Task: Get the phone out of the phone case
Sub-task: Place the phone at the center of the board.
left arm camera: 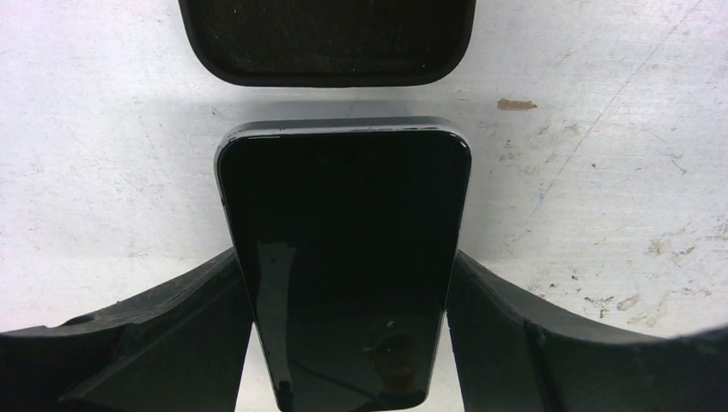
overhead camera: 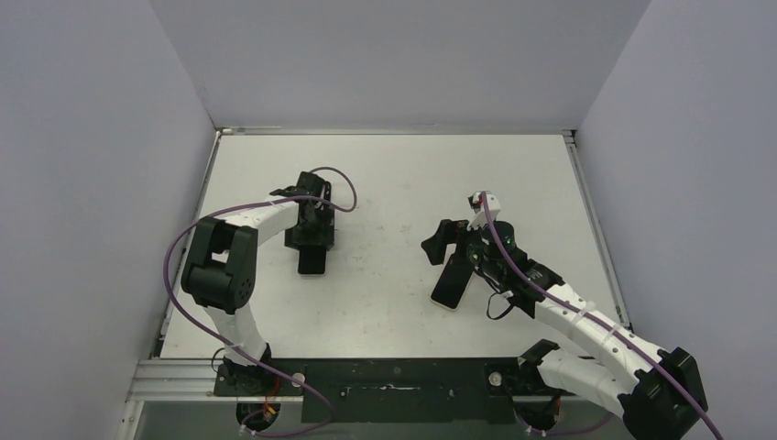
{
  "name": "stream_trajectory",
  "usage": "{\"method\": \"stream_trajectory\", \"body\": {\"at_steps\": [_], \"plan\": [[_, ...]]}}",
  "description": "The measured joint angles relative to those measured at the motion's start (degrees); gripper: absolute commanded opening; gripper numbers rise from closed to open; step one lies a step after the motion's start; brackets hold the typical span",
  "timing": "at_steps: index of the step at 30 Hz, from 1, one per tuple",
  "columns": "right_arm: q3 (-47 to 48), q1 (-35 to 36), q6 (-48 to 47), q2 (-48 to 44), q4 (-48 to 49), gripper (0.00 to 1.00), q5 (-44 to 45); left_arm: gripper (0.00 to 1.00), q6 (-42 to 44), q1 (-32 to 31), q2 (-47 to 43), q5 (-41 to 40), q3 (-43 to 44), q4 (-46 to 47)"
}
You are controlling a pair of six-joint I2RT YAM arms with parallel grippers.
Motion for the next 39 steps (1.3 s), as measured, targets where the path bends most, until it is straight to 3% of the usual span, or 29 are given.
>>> {"method": "stream_trajectory", "body": {"at_steps": [10,21,39], "plan": [[0.00,0.00,0.00,0.33,0.04,1.00,-0.02,0.78,0.09,0.35,0.00,-0.07,0.00,-0.20],[-0.02,0.00,-0.02,0.42,0.04,1.00,-0.04,0.62,0.26,0.37,-0.72,-0.26,-1.16,0.96],[-0.92,0.00,0.02,0.61,0.02,1.00,-0.04,0.64,0.42,0.37,-0.81,-0.46,-1.18,1.18]]}}
